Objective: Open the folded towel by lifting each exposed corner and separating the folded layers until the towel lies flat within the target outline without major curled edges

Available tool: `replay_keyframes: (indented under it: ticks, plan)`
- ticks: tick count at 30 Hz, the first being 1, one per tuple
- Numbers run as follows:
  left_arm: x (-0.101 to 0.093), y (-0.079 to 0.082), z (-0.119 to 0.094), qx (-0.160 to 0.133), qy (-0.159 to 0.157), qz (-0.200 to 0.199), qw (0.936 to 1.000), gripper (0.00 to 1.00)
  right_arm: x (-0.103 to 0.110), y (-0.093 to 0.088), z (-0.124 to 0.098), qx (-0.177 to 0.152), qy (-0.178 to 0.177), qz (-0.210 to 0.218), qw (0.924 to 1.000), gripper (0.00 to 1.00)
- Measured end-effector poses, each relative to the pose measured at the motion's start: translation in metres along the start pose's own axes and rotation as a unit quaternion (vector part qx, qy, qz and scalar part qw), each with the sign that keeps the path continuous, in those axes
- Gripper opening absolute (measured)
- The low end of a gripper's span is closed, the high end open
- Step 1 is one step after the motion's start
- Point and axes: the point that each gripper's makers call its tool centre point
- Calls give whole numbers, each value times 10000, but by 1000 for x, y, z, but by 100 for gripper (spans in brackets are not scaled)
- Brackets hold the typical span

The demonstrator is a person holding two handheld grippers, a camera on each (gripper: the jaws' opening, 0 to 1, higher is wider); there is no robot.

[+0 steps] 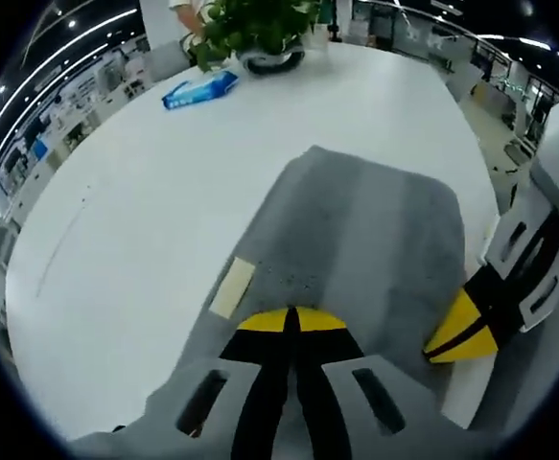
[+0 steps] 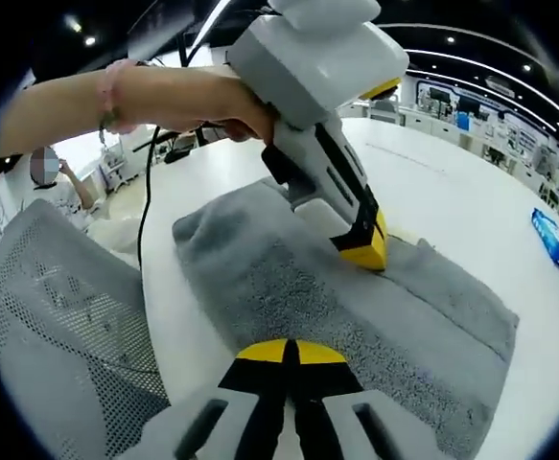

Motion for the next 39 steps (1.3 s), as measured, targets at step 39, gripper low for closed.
replay_keyframes:
  ticks: [39]
  plan:
    - [11, -32, -25, -239, 594, -113, 9979, 0, -60, -37, -24, 450, -629, 268, 9966, 0]
Point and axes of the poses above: the point that each gripper's makers call its tool centre point, and the gripper's own axes: z roughly forward along the fingers, x roughly to its left, y roughly out of its top, and after that the axes turned 15 degrees about -z, right-handed
